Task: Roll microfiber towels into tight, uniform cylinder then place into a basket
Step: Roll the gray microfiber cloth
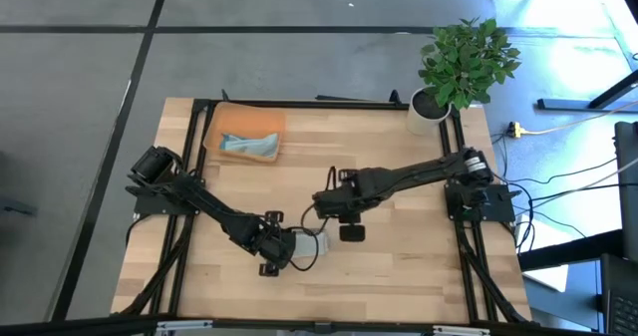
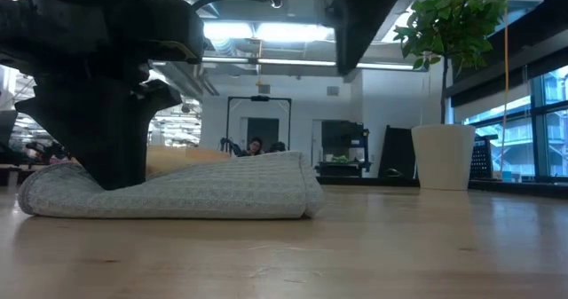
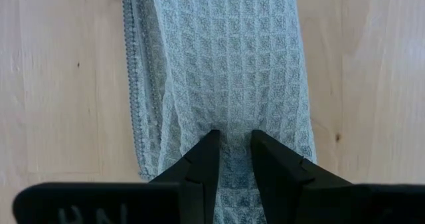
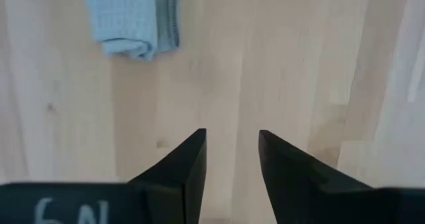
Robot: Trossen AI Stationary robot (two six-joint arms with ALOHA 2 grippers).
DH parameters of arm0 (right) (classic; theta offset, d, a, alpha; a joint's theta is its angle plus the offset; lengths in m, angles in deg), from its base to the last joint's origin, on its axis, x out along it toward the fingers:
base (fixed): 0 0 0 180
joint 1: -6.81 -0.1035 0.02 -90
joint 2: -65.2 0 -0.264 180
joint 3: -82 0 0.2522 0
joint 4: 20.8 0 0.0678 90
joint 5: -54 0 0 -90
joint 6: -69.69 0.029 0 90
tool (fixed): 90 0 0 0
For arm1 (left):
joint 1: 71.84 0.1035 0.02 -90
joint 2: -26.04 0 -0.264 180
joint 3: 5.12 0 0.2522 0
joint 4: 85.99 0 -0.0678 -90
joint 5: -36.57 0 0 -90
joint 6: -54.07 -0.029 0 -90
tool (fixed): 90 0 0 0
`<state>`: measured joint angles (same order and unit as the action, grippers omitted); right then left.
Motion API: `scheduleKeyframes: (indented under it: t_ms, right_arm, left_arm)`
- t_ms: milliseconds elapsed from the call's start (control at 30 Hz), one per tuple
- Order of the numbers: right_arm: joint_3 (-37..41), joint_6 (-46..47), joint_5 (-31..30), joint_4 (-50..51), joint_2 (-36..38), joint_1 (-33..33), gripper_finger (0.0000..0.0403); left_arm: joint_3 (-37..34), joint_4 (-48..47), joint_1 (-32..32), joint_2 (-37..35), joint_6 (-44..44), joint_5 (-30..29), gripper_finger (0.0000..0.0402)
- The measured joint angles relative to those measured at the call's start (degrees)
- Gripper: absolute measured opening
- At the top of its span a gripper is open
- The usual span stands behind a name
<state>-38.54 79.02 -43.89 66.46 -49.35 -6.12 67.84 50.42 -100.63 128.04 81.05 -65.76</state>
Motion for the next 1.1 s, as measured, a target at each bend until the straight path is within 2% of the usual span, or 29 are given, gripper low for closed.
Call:
scheduleKeyframes:
  t_ms: [167, 600, 800, 967, 1100]
  right_arm:
    - [4.23, -0.19, 0.16, -1.79, 4.61, -2.81, 0.0138]
    - [21.16, -0.78, -0.33, -18.04, 17.42, -11.52, 0.0138]
    - [29.66, -0.03, -8.99, -26.93, 25.83, -14.37, 0.0138]
    - [36.22, 0.71, -7.40, -35.96, 31.04, -14.75, 0.0138]
    - [37.70, -0.43, -7.20, -37.97, 31.94, -14.75, 0.0138]
  left_arm:
    - [0.00, 0.00, -0.03, 0.02, -0.01, -0.01, 0.0083]
    - [-0.07, 0.74, 0.00, 0.04, 0.20, -0.01, 0.0083]
    - [-0.07, 0.90, 0.06, 0.04, 1.40, -0.01, 0.0083]
    - [-0.07, 1.09, 0.49, 0.04, 1.40, -0.01, 0.0083]
    - [-0.07, 1.33, 1.10, 0.04, 1.42, -0.04, 0.0083]
